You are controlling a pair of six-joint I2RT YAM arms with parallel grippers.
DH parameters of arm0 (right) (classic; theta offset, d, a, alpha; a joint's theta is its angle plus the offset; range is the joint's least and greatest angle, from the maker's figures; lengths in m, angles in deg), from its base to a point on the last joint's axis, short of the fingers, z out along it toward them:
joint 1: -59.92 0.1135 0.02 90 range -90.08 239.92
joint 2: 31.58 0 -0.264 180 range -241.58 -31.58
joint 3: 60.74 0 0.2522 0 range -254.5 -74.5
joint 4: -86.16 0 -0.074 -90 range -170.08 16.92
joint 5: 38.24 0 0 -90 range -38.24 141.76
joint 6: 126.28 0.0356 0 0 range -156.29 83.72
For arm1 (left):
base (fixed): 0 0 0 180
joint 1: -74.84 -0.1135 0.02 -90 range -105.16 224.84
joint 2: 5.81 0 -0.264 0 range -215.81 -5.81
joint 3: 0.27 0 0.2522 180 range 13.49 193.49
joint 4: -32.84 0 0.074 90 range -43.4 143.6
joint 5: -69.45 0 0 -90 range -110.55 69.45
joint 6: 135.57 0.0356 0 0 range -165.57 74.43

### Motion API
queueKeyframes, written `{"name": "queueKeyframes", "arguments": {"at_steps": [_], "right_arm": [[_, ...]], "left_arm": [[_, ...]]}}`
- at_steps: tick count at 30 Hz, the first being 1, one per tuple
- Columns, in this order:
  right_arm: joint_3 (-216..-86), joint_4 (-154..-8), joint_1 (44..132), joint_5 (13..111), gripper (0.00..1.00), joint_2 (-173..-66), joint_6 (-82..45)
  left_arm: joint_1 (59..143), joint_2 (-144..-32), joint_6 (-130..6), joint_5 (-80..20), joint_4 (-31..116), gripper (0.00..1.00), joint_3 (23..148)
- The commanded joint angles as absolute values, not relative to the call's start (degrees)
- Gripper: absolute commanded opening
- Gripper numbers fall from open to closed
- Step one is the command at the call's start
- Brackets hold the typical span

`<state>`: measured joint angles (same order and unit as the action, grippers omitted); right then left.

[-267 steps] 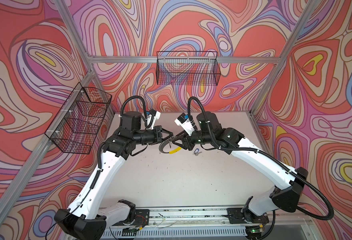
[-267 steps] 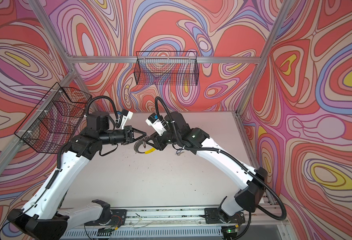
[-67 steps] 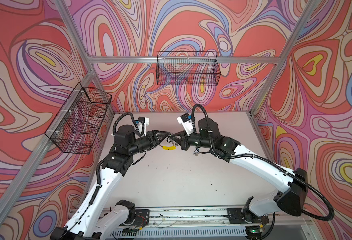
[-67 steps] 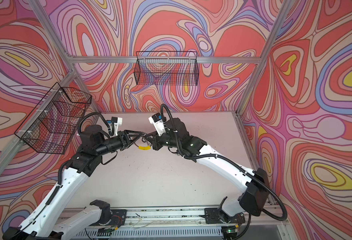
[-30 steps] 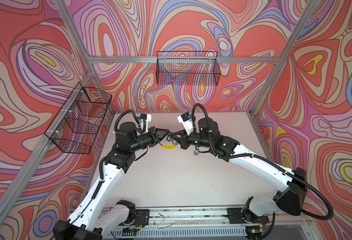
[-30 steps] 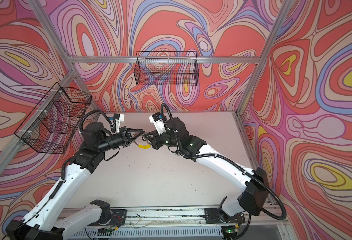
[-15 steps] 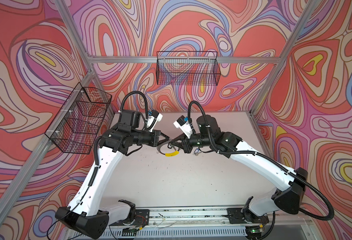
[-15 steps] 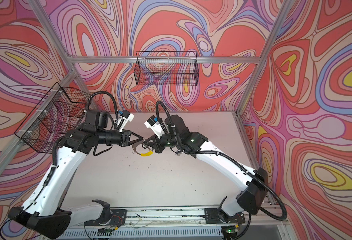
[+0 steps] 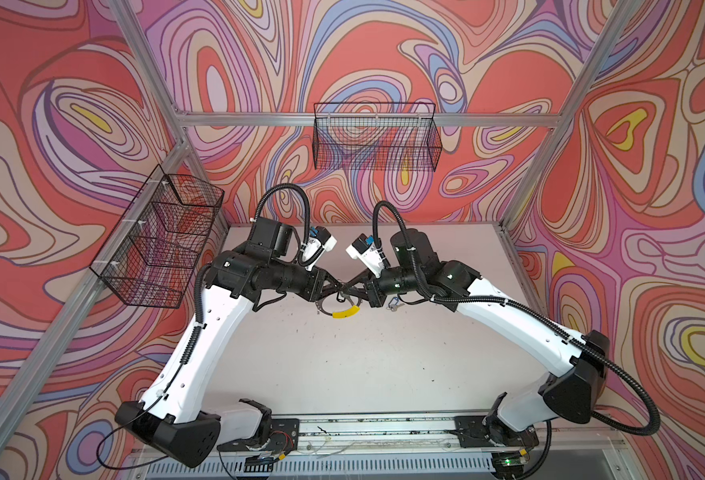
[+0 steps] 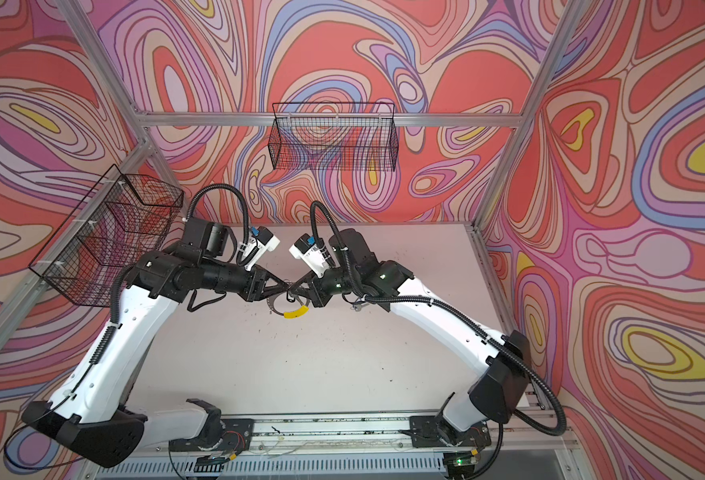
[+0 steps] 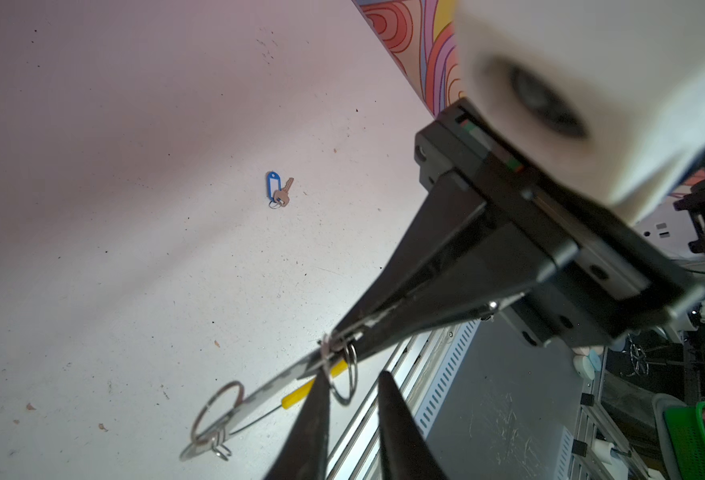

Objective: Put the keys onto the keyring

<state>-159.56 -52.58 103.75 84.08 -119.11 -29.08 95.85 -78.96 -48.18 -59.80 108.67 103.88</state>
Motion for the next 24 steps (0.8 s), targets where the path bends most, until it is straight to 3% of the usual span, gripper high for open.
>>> {"name": "queueKeyframes", "arguments": {"at_steps": [1, 6, 12, 24], "right_arm": [[-157.1, -58.2, 103.1, 83.7, 0.00, -117.1, -27.0], [-153.4, -63.8, 103.1, 84.5, 0.00, -116.0, -23.6], [-150.7, -69.0, 103.1, 83.9, 0.00, -114.5, -21.1], [-147.7, -75.7, 103.1, 80.8, 0.00, -113.8, -17.8]], "left_arm": [[95.2, -74.5, -55.0, -63.3, 101.2, 0.47, 99.8], [93.9, -69.4, -70.3, -63.0, 86.3, 0.54, 90.7], [93.8, -64.8, -89.2, -57.9, 71.6, 0.51, 80.1], [93.8, -63.6, -99.9, -58.4, 59.2, 0.45, 73.2]]}}
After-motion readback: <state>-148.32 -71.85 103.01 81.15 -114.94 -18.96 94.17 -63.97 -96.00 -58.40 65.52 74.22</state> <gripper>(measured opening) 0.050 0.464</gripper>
